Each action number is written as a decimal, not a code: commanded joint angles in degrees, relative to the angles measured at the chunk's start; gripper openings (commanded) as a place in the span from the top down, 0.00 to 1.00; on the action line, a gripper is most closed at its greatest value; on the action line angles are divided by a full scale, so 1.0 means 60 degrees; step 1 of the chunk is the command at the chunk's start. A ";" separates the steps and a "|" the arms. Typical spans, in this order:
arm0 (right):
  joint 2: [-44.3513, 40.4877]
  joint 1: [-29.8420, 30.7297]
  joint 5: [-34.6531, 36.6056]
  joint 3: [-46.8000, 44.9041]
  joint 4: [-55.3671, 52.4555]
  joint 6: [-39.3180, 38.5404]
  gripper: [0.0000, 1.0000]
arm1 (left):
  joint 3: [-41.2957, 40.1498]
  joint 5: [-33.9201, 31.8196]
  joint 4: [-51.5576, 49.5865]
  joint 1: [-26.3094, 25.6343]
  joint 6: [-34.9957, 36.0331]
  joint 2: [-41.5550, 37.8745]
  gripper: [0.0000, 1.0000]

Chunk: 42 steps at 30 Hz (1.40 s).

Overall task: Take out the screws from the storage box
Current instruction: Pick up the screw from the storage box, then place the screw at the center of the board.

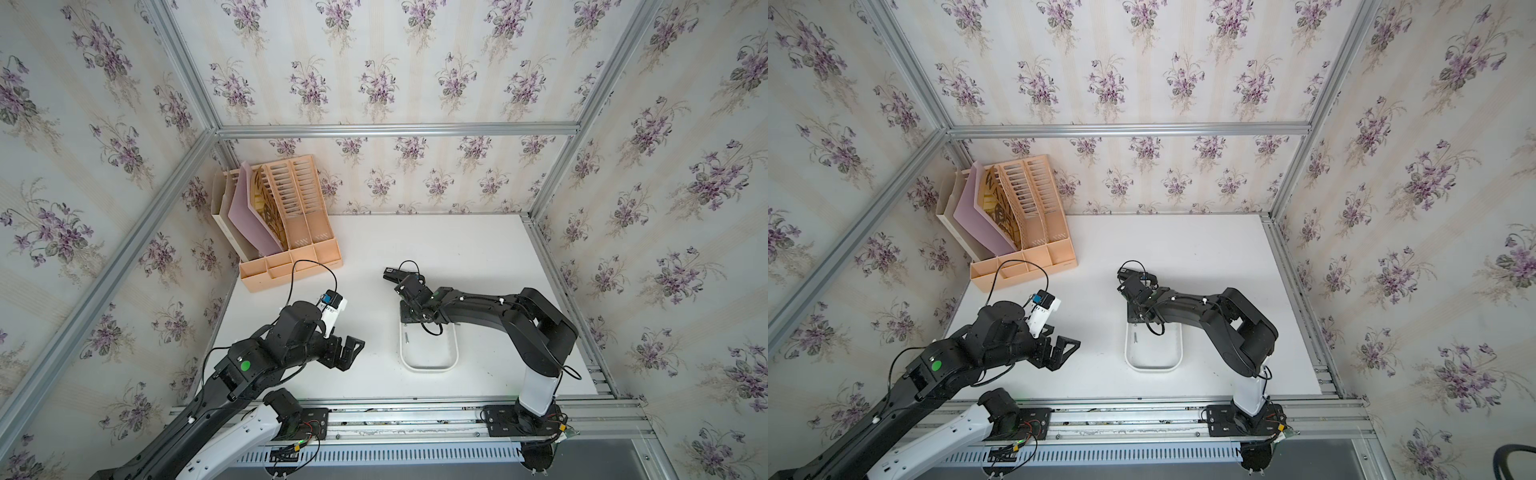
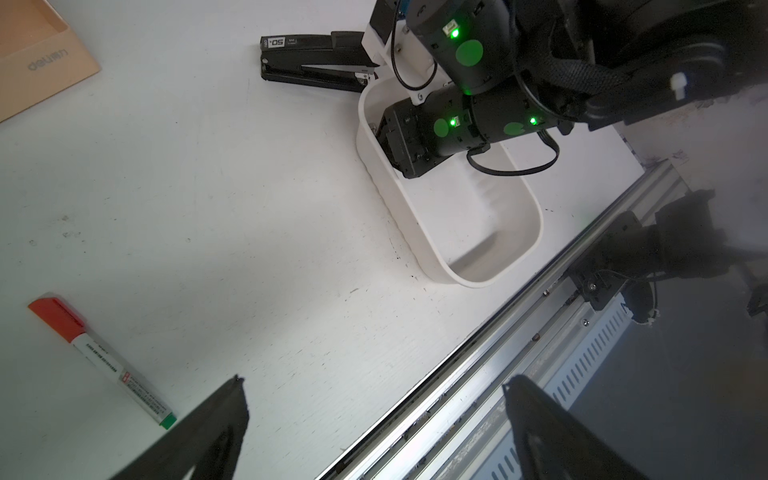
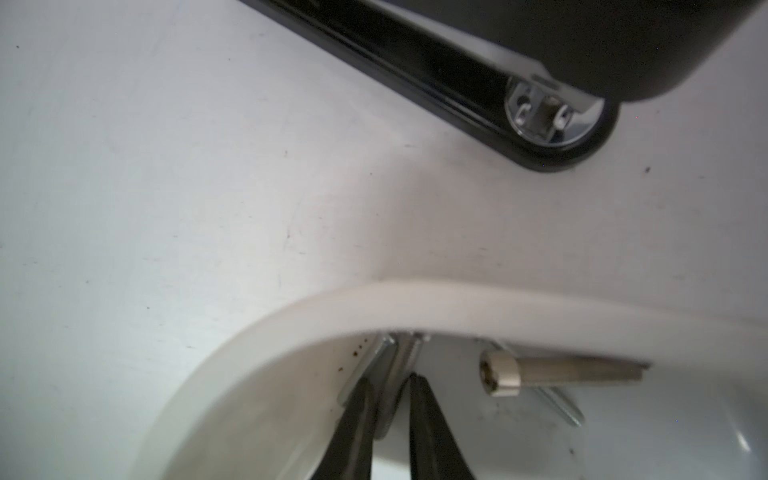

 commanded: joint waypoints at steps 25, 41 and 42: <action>-0.1867 -0.0026 0.0580 -0.0944 0.0310 -0.0090 1.00 | 0.0048 0.0052 0.0090 -0.0033 -0.0037 -0.0009 0.01; -0.5895 -0.0197 0.4058 -0.2568 -0.0671 0.0637 1.00 | 0.0021 0.0095 0.0123 -0.0129 -0.0051 -0.0133 0.01; -0.6063 -0.0335 0.4261 -0.2666 -0.0823 0.0789 1.00 | 0.0032 0.0096 0.0114 -0.0128 -0.0050 -0.0111 0.01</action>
